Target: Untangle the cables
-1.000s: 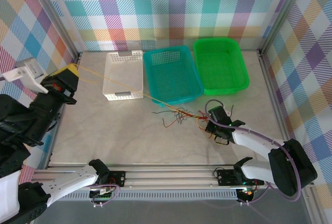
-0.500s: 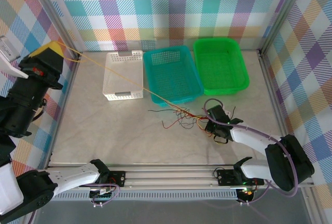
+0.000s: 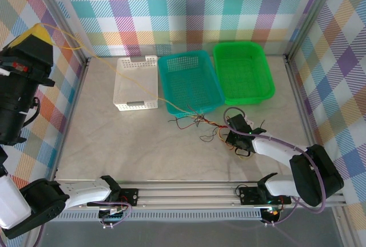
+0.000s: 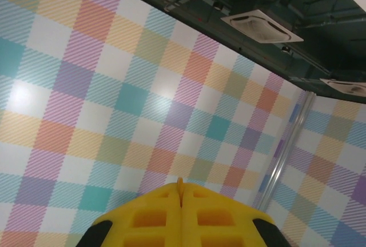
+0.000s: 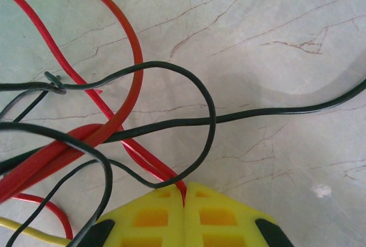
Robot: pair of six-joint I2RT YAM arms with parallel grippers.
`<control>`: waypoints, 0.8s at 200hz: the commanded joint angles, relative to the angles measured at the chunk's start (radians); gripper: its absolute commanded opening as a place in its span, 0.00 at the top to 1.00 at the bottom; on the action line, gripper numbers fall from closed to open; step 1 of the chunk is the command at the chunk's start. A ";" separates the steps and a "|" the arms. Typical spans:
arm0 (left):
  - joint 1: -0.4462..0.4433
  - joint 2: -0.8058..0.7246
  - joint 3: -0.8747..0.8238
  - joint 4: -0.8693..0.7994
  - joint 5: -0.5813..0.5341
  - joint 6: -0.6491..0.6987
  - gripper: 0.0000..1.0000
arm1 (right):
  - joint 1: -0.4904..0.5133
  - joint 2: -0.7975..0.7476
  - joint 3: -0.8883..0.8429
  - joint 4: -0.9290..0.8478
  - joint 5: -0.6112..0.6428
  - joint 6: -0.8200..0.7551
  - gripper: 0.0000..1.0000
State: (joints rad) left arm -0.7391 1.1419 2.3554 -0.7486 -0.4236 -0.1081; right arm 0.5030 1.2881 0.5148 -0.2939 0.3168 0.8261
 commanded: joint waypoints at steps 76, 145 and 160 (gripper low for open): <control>-0.006 0.155 -0.005 0.017 0.217 -0.146 1.00 | 0.040 -0.188 0.041 -0.053 -0.111 -0.201 0.57; -0.005 0.147 -0.223 0.071 0.333 -0.295 1.00 | 0.109 -0.413 0.158 -0.006 -0.181 -0.437 0.28; -0.006 0.167 -0.226 0.077 0.361 -0.325 1.00 | 0.149 -0.393 0.182 0.073 -0.258 -0.481 0.25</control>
State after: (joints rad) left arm -0.7391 1.2976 2.1338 -0.7269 -0.1360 -0.3542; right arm 0.6010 0.8734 0.6472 -0.3336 0.1799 0.4778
